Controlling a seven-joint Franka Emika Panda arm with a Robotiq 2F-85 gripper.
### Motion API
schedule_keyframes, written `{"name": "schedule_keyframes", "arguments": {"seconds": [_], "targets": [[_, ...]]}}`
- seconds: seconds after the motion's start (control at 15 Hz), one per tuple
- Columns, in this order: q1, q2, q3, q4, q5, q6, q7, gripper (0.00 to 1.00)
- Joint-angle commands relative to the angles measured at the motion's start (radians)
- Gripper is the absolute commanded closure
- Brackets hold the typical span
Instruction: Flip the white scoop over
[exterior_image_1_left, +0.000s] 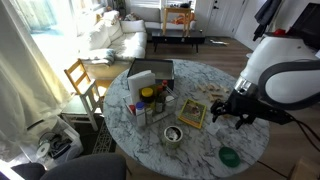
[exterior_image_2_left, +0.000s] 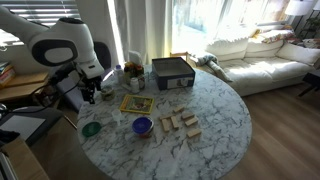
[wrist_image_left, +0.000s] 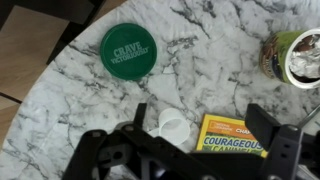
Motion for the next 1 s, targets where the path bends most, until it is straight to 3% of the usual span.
{"name": "schedule_keyframes", "arguments": {"seconds": [0.0, 0.6, 0.93], "targets": [[0.035, 0.185, -0.047, 0.096, -0.043, 0.067, 0.047, 0.0], [0.096, 0.419, -0.123, 0.193, 0.039, 0.29, 0.01, 0.0], [0.126, 0.456, -0.134, 0.223, 0.067, 0.261, 0.031, 0.0]]}}
